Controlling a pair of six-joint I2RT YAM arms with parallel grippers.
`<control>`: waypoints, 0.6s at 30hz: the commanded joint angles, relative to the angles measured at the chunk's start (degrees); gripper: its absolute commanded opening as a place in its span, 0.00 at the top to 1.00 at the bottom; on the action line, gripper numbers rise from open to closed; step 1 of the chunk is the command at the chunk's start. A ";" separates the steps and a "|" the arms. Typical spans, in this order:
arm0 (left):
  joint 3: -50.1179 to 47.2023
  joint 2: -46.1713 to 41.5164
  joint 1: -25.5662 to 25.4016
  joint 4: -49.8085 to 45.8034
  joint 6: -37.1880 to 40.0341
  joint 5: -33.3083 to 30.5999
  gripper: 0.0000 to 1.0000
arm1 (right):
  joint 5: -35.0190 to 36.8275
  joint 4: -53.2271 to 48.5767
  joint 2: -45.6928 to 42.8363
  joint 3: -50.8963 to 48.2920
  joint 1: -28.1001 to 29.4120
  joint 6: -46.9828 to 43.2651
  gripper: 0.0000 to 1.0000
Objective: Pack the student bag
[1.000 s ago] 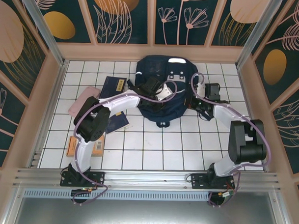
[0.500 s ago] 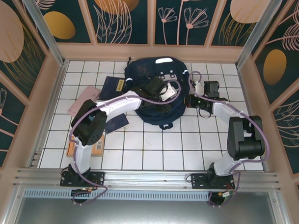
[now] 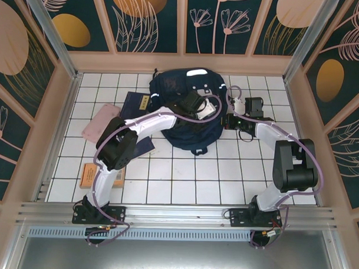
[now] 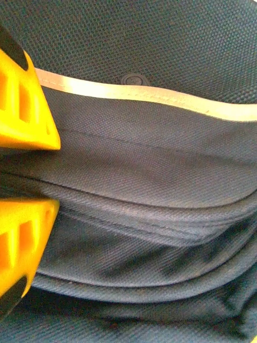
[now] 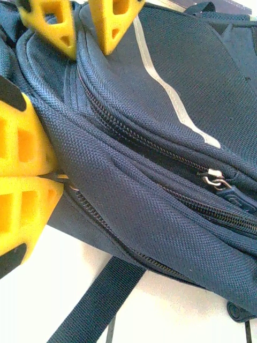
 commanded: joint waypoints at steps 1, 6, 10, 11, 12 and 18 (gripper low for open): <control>2.56 1.51 0.08 -0.55 -0.22 -2.00 0.86 | -0.91 2.25 -3.61 0.14 0.27 -0.97 1.00; 2.41 -1.64 0.22 3.77 -5.65 -5.49 1.00 | 1.38 0.04 -7.51 -1.74 0.94 0.52 1.00; 3.92 -3.40 0.23 5.04 -12.85 -9.86 1.00 | 4.03 -2.32 -13.35 -4.19 3.79 2.22 1.00; 4.32 -3.75 0.24 5.08 -14.46 -10.89 1.00 | 4.50 -2.66 -14.81 -4.95 4.91 2.91 1.00; 4.88 -3.96 0.16 4.93 -15.97 -11.56 1.00 | 5.08 -3.00 -16.19 -5.71 6.51 3.50 1.00; 12.57 -2.64 0.33 -0.79 -21.95 -11.81 1.00 | 12.18 -4.71 -23.25 -9.46 17.20 7.09 1.00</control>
